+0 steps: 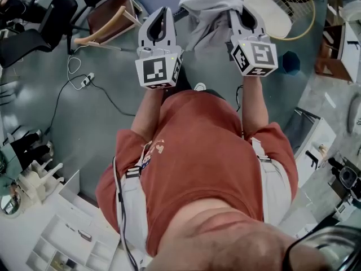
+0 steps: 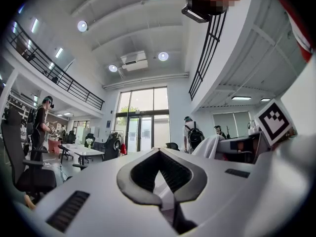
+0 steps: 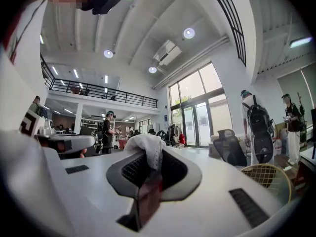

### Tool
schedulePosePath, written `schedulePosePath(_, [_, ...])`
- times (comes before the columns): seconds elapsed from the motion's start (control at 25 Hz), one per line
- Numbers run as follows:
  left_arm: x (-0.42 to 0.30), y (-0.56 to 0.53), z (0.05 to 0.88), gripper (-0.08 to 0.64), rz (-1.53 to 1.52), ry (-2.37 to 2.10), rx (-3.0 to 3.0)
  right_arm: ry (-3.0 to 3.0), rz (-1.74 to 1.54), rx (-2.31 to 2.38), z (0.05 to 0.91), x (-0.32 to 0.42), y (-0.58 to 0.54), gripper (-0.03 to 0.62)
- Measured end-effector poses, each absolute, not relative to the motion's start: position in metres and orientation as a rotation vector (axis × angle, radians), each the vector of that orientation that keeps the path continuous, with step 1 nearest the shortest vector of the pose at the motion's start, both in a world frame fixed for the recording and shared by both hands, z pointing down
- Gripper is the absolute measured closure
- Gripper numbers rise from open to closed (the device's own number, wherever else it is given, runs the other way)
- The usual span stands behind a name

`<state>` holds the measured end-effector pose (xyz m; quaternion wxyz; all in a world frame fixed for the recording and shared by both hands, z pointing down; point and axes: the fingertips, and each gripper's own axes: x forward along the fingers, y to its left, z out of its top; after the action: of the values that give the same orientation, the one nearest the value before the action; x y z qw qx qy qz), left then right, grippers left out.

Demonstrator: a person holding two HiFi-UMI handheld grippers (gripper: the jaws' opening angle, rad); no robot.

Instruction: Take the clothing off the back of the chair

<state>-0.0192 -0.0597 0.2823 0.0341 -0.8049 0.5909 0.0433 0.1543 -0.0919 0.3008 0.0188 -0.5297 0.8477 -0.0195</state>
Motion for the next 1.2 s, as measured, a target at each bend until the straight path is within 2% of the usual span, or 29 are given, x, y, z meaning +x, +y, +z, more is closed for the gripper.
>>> schedulePosePath(0.32, [-0.014,-0.046,0.255,0.546,0.204,1.794,-2.455,2.506,0.083,-1.641,0.226,0.180,-0.059,0.540])
schedulePosePath(0.92, [-0.007,-0.021,0.176,0.546,0.270,1.753,-2.328,2.352,0.236,-1.695,0.141,0.220,-0.014,0.540])
schedulePosePath(1.2, [-0.012,-0.018,0.164,0.546,0.266,1.767,-2.296,2.287,0.314,-1.744,0.123,0.225,-0.001,0.538])
